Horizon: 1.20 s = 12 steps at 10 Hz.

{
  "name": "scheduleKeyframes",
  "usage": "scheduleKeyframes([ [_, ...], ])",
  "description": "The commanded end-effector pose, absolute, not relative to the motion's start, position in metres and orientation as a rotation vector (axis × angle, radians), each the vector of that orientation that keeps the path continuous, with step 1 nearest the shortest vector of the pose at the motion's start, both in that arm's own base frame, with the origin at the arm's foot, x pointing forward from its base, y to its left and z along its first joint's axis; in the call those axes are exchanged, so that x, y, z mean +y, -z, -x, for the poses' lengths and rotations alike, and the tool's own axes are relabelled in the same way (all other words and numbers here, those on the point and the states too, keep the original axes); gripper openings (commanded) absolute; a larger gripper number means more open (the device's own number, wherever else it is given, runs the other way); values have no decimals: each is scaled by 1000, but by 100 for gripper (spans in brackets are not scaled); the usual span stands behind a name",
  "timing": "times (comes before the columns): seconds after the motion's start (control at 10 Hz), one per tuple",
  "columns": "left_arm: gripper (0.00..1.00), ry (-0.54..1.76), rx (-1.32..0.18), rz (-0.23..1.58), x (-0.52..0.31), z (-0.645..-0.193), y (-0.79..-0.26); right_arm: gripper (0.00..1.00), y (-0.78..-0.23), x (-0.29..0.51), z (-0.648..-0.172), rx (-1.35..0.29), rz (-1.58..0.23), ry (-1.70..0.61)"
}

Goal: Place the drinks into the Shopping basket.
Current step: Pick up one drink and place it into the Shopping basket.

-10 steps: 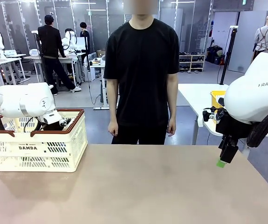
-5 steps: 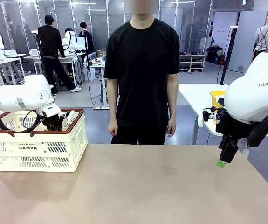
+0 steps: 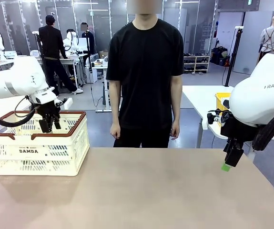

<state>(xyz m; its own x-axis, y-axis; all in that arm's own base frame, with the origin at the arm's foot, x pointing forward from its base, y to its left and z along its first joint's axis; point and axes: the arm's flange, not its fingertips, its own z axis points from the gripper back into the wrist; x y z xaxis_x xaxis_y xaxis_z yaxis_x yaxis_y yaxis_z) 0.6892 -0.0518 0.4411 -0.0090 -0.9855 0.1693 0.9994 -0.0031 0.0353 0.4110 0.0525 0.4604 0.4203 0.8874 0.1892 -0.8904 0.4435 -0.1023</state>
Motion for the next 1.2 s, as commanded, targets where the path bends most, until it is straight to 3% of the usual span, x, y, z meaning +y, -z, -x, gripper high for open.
scheduleKeyframes([
  [0.0, 100, 1589, -224, 150, -53, -653, -457, 100, -461, 52, -411, -225, -14, -1115],
  [0.6, 100, 1581, -297, -5, -64, -599, -504, 100, -461, 52, -411, -225, -14, -1115],
  [0.7, 100, 1588, -336, -16, -65, -596, -505, 100, -461, 52, -411, -225, -14, -1115],
  [0.8, 100, 1571, -259, 33, -64, -619, -510, 100, -461, 52, -411, -225, -14, -1115],
  [1.1, 100, 1571, -259, 33, -64, -619, -510, 100, -461, 52, -411, -225, -14, -1115],
])
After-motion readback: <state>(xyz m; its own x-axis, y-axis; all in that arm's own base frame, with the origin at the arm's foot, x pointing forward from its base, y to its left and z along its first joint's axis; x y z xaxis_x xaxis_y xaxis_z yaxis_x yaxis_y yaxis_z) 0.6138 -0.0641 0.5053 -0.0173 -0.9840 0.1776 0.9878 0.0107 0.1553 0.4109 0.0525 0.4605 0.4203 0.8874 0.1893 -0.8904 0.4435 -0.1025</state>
